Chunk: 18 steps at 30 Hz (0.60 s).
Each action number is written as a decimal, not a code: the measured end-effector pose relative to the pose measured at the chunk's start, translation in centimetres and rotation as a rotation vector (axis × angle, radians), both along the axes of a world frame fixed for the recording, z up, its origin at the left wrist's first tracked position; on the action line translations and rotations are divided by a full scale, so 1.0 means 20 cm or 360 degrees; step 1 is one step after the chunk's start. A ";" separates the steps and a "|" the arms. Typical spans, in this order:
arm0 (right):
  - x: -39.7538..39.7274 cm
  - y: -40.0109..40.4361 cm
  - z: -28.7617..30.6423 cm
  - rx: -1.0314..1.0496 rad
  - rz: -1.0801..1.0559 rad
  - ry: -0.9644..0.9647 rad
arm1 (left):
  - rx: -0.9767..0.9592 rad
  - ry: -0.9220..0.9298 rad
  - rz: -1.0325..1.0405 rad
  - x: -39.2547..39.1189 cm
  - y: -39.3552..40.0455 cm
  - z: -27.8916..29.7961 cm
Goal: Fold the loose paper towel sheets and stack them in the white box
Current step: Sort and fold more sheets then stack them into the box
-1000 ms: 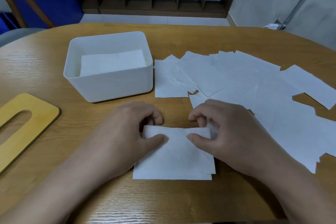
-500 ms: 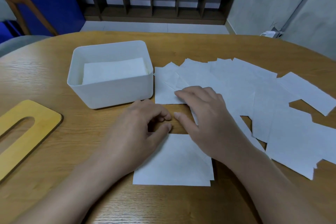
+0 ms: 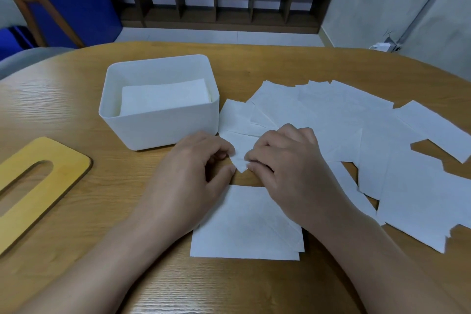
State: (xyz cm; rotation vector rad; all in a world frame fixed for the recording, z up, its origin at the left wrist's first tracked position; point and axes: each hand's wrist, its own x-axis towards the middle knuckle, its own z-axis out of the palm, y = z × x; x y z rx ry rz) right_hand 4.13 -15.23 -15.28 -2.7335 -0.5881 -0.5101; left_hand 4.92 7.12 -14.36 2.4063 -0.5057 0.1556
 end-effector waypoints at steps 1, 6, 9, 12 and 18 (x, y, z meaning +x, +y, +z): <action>0.00 0.00 0.00 -0.0039 0.0001 -0.0013 | -0.0010 0.0012 -0.0001 0.00 0.00 0.00; -0.03 -0.01 0.05 0.0364 0.0007 0.0097 | -0.0049 -0.0008 -0.0054 0.01 0.01 -0.02; -0.08 -0.03 0.13 0.0823 -0.0002 0.0302 | -0.0061 -0.0081 -0.0060 0.02 0.01 -0.03; -0.12 -0.05 0.18 0.1072 0.0005 0.0386 | -0.0164 -0.0108 -0.0016 0.02 0.00 -0.03; -0.17 -0.10 0.23 0.1482 -0.0035 0.0441 | -0.0678 0.0184 -0.0047 -0.03 0.01 0.11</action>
